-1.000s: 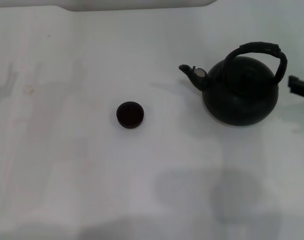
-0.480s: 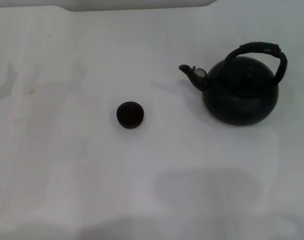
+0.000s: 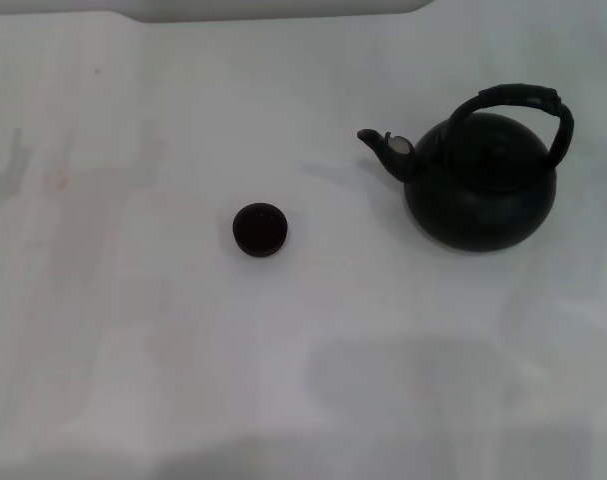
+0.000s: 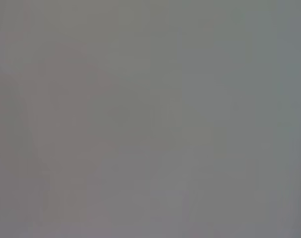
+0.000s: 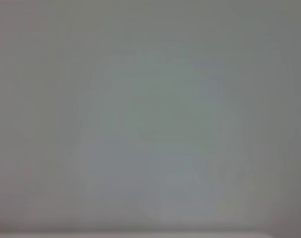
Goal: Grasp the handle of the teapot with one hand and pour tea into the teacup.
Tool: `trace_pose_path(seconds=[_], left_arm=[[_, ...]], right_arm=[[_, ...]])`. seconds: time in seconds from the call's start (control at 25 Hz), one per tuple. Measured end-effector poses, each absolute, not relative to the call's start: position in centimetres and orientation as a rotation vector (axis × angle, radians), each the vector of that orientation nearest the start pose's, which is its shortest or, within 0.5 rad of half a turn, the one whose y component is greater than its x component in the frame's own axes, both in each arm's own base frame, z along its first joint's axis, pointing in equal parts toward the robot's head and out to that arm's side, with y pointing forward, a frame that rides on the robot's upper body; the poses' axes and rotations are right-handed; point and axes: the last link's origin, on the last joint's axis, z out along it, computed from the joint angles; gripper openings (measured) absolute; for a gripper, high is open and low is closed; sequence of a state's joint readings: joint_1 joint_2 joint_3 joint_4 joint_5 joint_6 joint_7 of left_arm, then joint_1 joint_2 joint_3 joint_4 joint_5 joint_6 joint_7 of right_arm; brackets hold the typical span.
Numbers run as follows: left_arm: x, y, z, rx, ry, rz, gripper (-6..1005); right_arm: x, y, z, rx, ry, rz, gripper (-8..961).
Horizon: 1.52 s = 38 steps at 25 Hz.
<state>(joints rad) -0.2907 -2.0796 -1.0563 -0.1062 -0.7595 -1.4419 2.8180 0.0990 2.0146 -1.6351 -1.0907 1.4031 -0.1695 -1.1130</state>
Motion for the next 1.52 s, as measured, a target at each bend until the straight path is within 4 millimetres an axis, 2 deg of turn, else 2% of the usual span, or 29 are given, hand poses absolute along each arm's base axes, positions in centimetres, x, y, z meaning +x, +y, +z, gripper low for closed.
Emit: trace_pose_path(seconds=[0.08,0.2,0.4,0.52,0.64,0.76,0.88,0.96,1.24,1.52], left_arm=[[-36.0,27.3,3.0,-1.332,-0.565,-0.875,890],[-36.0,27.3,2.9,-1.332,-0.566,-0.876,890],[-35.9,27.4,3.0,-1.332,-0.564,-0.878,891],[-35.9,27.5,3.0,-1.332,-0.563,-0.878,891],[-35.9,27.5,3.0,-1.332,-0.563,-0.878,891],[-35.9,27.5,3.0,-1.332,-0.563,-0.878,891],[-35.9,27.5,3.0,-1.332,-0.563,-0.877,891],[-35.9,27.5,3.0,-1.332,-0.563,-0.878,890],[-35.8,27.7,3.0,-1.339,-0.560,-0.881,891],[-35.7,27.7,2.9,-1.343,-0.561,-0.881,891]], right_arm=[[33.9,36.2,6.6,-1.447,0.813,0.253,765],[33.8,37.4,7.8,-1.418,0.863,0.315,756],[35.3,38.4,10.2,-1.397,0.997,0.395,754],[37.0,38.4,10.7,-1.389,1.120,0.473,754],[38.4,37.6,10.2,-1.411,1.206,0.659,754],[38.9,36.2,9.8,-1.436,1.136,0.804,754],[39.2,35.1,8.7,-1.465,1.039,0.797,754],[39.6,33.9,7.2,-1.469,0.973,0.777,755],[39.6,32.0,4.7,-1.485,0.862,0.722,755],[39.7,31.7,4.2,-1.486,0.852,0.705,754]])
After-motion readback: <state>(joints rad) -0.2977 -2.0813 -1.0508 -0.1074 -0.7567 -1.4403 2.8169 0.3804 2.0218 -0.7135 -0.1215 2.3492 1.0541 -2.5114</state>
